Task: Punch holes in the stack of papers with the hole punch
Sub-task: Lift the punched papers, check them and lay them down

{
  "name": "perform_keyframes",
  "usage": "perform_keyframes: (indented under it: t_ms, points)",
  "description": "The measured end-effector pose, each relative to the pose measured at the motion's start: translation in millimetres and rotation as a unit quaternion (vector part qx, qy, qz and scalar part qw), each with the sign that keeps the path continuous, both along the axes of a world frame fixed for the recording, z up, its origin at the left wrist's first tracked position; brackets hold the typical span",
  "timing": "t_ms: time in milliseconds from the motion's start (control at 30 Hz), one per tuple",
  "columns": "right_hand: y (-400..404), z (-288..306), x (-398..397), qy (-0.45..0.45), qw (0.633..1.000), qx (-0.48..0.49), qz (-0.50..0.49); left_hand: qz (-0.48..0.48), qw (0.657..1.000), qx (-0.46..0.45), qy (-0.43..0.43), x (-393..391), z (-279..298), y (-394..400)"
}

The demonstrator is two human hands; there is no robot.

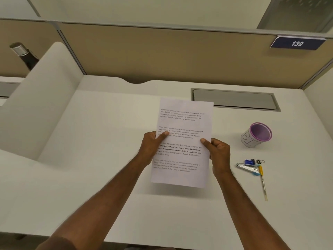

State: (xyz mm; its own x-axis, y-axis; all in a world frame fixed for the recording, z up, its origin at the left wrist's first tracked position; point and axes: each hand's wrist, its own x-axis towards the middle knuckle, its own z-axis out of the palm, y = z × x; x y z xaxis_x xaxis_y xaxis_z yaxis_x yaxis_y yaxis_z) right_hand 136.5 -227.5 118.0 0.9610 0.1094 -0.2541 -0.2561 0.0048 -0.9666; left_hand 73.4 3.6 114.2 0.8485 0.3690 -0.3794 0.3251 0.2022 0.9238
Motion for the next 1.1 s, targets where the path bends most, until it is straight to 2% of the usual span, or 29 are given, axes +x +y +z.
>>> perform_keyframes:
  t_ms: [233, 567, 1100]
  points:
    - [6, 5, 6, 0.01, 1.0, -0.011, 0.019, 0.019, 0.999, 0.021, 0.021, -3, 2, 3]
    - [46, 13, 6, 0.032, 0.998, -0.031, 0.048, 0.169, 0.985, 0.03, 0.023, -19, 7, 39]
    - [187, -1, -21, 0.114, 0.992, -0.026, 0.043, 0.152, 0.984, 0.086, 0.03, -45, -4, 182]
